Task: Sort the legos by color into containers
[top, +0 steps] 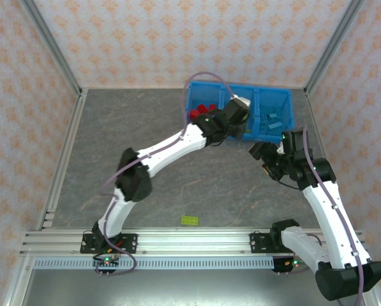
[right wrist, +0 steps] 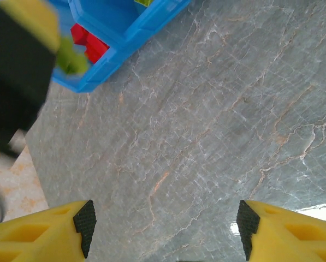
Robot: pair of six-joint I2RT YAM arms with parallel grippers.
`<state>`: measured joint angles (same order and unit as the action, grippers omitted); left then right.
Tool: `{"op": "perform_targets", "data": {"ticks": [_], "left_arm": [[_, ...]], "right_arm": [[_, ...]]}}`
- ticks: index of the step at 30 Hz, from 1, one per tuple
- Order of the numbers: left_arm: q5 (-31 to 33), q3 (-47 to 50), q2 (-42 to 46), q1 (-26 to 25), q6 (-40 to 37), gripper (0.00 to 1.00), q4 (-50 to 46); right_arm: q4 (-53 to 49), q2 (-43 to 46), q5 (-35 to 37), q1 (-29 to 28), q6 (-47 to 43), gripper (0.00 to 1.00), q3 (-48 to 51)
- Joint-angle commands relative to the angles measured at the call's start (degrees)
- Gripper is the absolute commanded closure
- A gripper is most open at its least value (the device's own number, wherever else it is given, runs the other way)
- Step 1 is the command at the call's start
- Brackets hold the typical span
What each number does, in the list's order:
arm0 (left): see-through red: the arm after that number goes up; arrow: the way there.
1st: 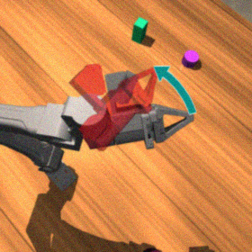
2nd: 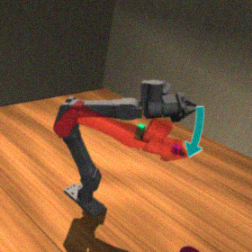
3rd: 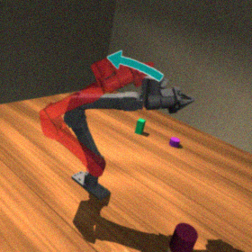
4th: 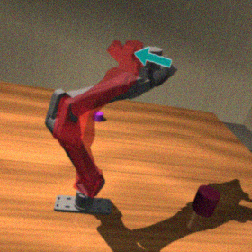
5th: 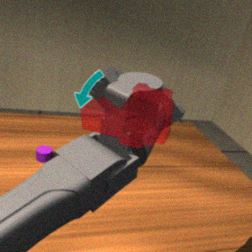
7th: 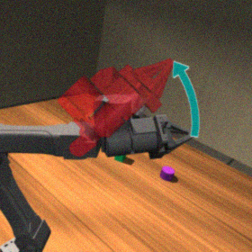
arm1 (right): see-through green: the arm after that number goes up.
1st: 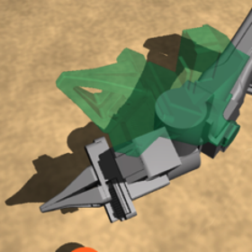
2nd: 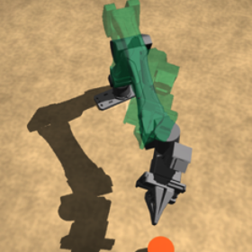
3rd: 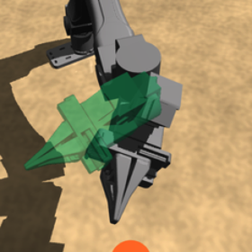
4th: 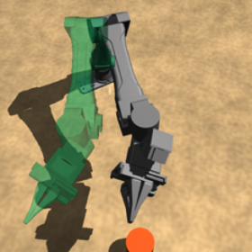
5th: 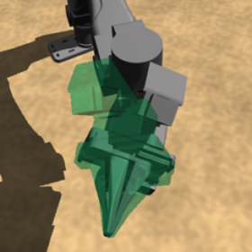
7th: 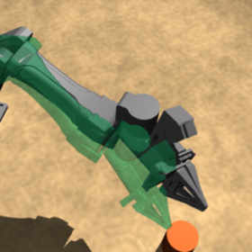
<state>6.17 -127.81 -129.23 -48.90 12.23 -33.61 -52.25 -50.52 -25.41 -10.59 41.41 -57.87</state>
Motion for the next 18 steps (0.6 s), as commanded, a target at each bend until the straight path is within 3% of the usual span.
{"op": "perform_targets", "data": {"ticks": [1,5,8,10,12,15,18], "left_arm": [[6.45,-12.13,-7.13,2.55,-3.36,0.74,-2.30],[7.04,-24.30,-16.20,3.71,-6.93,0.68,-0.54],[6.60,-27.32,-18.69,3.68,-8.48,0.60,3.26],[6.69,-27.37,-18.30,3.73,-8.30,0.45,5.19],[6.46,-27.33,-16.94,3.72,-7.72,0.40,5.12],[5.93,-27.02,-13.12,3.67,-6.34,0.44,1.25],[6.23,-20.20,-4.83,4.03,-2.90,0.58,-1.87]], "right_arm": [[-0.33,1.88,2.79,-0.26,1.18,0.29,-1.79],[-1.78,3.01,3.52,-0.28,0.79,0.29,-2.12],[-2.82,3.69,3.92,-0.28,0.53,0.29,-2.42],[-3.71,3.83,4.21,-0.25,0.08,0.29,-2.82],[-4.09,3.85,4.41,-0.22,-0.11,0.29,-2.98],[-4.01,3.92,4.42,-0.27,-0.11,0.29,-2.61],[-5.01,3.76,5.43,-0.23,-0.86,0.29,-2.16]]}}
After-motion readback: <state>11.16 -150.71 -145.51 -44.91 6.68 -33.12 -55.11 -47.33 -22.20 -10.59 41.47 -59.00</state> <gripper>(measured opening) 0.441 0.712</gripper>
